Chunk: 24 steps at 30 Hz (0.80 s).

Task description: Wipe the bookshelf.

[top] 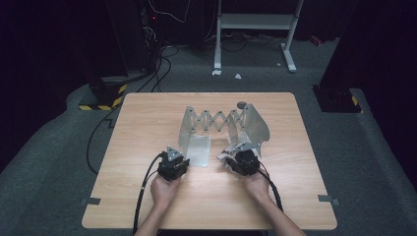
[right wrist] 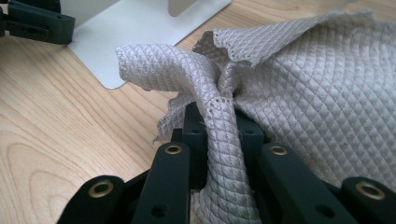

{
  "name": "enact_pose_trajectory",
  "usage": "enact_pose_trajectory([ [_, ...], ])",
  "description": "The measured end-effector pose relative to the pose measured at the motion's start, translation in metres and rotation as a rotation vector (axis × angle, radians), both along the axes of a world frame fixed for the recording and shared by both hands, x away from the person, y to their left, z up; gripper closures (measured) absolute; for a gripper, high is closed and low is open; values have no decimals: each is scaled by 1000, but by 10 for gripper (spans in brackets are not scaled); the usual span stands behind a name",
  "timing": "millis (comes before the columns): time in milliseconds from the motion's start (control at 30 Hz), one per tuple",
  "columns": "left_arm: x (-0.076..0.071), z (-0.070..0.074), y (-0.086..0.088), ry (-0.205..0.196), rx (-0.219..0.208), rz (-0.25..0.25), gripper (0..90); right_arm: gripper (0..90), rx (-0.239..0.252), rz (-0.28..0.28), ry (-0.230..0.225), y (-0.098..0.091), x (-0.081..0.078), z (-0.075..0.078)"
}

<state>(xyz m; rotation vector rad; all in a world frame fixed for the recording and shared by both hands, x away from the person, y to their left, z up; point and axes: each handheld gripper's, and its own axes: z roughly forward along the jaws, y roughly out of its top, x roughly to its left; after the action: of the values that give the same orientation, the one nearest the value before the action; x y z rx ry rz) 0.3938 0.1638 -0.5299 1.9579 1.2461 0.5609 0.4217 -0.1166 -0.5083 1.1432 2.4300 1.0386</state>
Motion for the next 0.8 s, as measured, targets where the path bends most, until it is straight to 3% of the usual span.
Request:
enact_pose_trajectory([
  [800, 0, 0, 0, 2, -2, -2, 664, 795, 20, 23, -33, 25, 13, 17],
])
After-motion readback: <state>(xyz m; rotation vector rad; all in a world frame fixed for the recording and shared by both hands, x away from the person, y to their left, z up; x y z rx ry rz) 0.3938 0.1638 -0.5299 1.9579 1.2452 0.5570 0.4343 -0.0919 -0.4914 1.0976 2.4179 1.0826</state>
